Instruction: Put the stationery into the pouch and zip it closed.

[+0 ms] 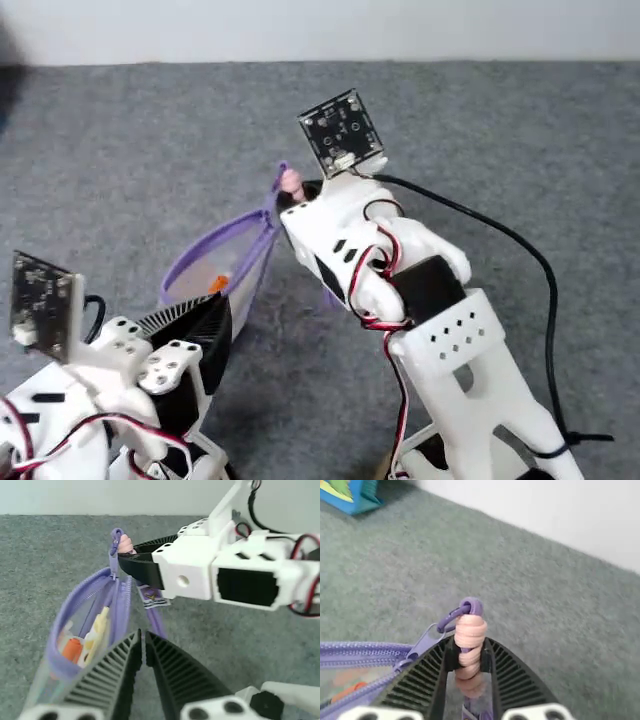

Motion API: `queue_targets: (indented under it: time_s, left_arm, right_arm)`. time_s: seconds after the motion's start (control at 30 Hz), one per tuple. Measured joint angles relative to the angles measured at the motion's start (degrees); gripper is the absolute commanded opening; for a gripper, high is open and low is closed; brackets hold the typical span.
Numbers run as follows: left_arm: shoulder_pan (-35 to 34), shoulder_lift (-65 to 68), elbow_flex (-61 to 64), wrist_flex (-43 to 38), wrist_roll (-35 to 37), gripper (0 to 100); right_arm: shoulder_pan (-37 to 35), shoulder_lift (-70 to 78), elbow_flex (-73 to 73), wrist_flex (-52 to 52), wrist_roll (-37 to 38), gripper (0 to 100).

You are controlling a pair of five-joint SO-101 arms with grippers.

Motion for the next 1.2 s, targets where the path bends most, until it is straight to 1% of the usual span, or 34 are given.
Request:
queue_targets:
  time_s: [0.07, 0.13, 0.23, 0.3, 0.43, 0.47, 0.53, 0.67, 0.73, 0.8, 0.87, 1.0, 1.2]
  left_arm:
    - [-0.3, 0.0, 1.8, 0.0, -2.1, 1]
    - [-2.8, 0.0, 4.5, 0.0, -3.6, 1]
    - [-9.1, -0.1, 9.5, -0.1, -6.9, 1]
    - [-14.5, -0.1, 12.0, -2.1, -9.5, 1]
    - [-25.3, -0.1, 17.0, -10.3, -13.2, 1]
    - [-27.2, -0.1, 18.3, -13.0, -13.6, 1]
    - [-28.7, -0.1, 20.9, -19.3, -13.9, 1]
    - [-28.7, -0.1, 26.5, -33.1, -13.9, 1]
    - [-27.3, -0.1, 28.7, -39.2, -13.9, 1]
    - [-24.4, -0.1, 30.3, -42.8, -13.9, 1]
    - [-21.6, -0.1, 31.6, -45.0, -13.9, 1]
    - [-18.0, -0.2, 33.1, -47.0, -13.9, 1]
    - [-17.2, -0.2, 32.6, -47.1, -13.9, 1]
  right_arm:
    - [-0.1, -1.0, -1.4, 3.8, 0.0, 0.8]
    - [-0.8, -1.8, -2.6, 7.4, 0.0, 0.8]
    - [-3.0, -4.4, -3.0, 12.7, 0.2, 0.8]
    - [-4.3, -6.2, -3.0, 16.0, 0.2, 0.8]
    - [-6.9, -10.1, -3.0, 21.6, 0.2, 0.8]
    - [-7.4, -10.7, -3.0, 22.6, 0.2, 0.8]
    - [-8.7, -11.7, -3.0, 23.8, 0.2, 0.8]
    - [-11.4, -12.0, -3.0, 25.5, 0.1, 0.8]
    - [-13.4, -12.1, -3.0, 25.5, 0.1, 0.8]
    - [-15.2, -12.2, -3.0, 25.5, 0.1, 0.8]
    - [-16.7, -12.3, -3.0, 25.5, 0.1, 0.8]
    - [-17.1, -12.5, -3.0, 25.5, -0.4, 0.8]
    - [-17.1, -12.5, -3.0, 25.5, -0.9, 0.8]
